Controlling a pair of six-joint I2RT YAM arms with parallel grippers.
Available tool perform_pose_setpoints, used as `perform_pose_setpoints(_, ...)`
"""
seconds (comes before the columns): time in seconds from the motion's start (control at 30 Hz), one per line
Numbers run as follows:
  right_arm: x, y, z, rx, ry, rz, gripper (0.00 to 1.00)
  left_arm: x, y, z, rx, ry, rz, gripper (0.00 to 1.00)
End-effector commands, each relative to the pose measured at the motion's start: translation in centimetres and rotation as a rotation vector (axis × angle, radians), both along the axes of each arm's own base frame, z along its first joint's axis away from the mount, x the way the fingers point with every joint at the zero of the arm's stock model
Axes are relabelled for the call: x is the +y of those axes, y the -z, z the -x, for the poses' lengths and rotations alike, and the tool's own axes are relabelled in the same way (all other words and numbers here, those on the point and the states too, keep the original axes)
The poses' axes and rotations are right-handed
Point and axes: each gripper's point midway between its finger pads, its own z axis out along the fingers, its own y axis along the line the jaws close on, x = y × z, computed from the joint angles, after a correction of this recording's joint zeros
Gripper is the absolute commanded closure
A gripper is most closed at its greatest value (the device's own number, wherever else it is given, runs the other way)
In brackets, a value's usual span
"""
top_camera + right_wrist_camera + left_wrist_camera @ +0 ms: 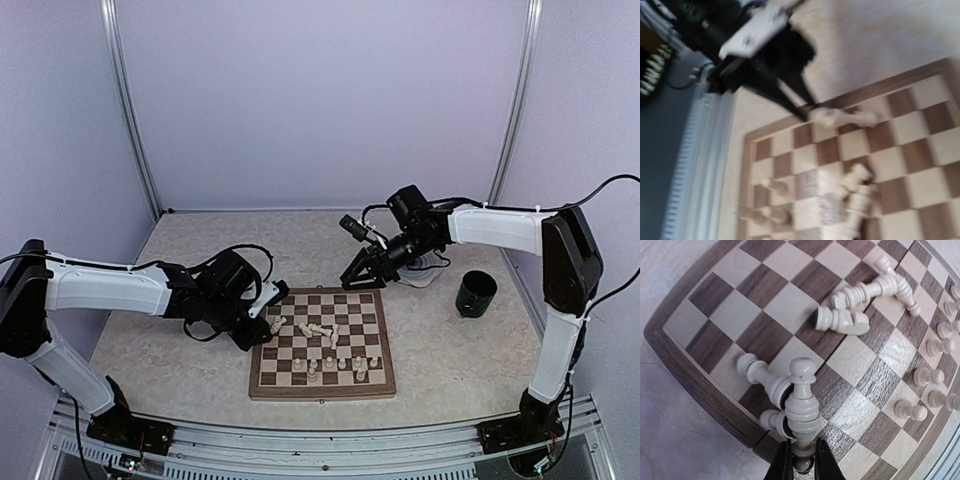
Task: Set up the chess pieces on the board
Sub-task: Pick up the chess pile from the chessboard, then pass from the left arm to the right
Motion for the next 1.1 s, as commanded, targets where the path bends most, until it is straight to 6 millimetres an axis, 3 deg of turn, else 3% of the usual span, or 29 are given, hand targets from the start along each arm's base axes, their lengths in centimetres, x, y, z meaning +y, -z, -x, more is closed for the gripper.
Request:
perform_pose_setpoints(0.0, 2.1, -0.5, 1.9, 0.145, -0.053, -0.044, 0.56, -1.9, -2.6, -1.4, -0.060, 0.000, 0.165, 1.00)
perform_pose_setpoints(0.3, 6.2, 1.7, 1.8, 0.280, -0.083, -0.013, 0.56, -3.4, -3.2, -1.7, -0.052, 0.009, 0.253, 1.00)
perform_pose_setpoints(1.07, 8.2, 4.9, 0.4, 0.329, -0.068, 0.023, 0.57, -5.3, -3.4, -1.8, 0.007, 0.052, 0.340, 1.00)
